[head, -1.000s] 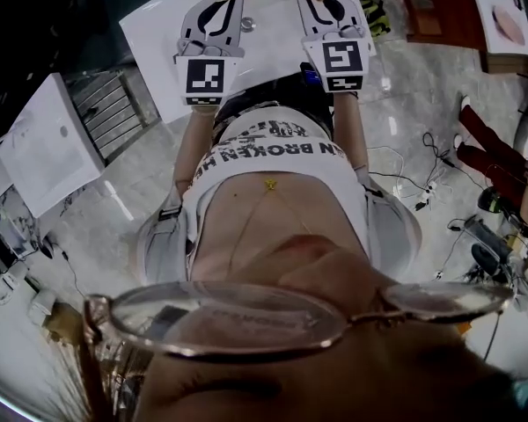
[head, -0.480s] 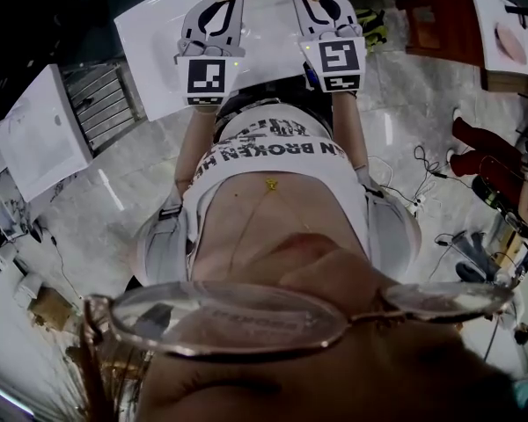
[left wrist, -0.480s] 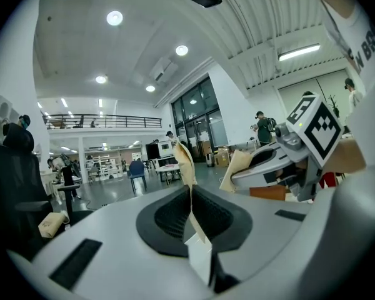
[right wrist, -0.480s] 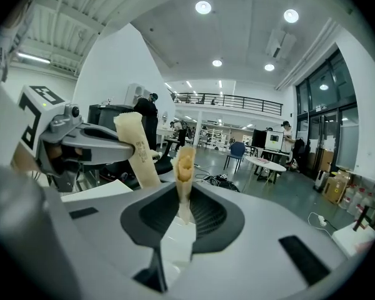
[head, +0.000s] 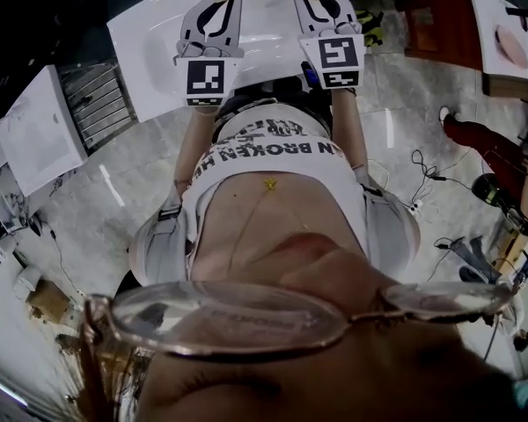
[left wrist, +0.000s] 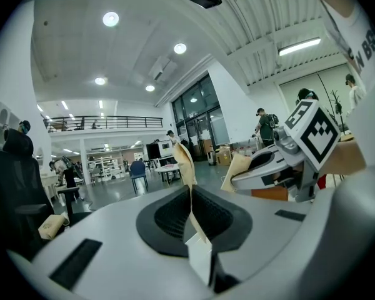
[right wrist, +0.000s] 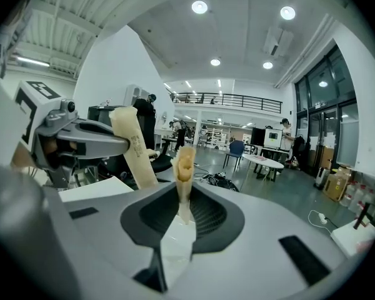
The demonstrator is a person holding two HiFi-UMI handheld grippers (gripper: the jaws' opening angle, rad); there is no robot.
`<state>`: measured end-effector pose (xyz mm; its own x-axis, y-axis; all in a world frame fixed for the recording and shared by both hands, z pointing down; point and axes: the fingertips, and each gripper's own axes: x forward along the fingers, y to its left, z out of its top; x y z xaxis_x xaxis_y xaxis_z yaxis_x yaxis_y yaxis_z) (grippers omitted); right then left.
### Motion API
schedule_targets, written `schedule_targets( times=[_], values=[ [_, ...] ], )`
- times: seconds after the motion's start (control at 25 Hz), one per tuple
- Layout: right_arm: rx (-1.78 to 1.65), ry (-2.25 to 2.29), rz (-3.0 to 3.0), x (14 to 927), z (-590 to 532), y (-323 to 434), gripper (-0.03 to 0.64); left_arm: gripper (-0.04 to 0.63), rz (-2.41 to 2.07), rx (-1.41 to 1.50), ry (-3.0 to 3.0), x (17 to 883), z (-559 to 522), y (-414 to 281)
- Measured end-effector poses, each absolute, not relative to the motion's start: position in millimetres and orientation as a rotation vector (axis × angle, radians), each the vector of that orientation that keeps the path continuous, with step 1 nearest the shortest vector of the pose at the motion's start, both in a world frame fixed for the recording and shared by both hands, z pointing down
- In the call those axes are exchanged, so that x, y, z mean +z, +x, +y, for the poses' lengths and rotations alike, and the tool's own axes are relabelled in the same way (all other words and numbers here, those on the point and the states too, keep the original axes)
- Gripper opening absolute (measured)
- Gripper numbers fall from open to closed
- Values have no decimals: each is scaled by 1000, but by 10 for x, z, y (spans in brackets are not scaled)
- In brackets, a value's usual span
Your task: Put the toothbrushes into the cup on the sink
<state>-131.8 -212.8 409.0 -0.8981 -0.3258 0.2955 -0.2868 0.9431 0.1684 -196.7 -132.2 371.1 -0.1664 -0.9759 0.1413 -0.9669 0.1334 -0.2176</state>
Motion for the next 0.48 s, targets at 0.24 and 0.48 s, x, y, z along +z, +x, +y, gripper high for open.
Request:
schedule_targets(
  times=[0.24,0.48],
  values=[
    [-161,470,-2766,4170,-2330,-1257,66,20,2360,-432,-1996,3742,-1368,-1933],
    [-174,513,-2733,4304,-2525,-1211,66,20,2378,-442,-1987,3776,-1363,-1946]
  ],
)
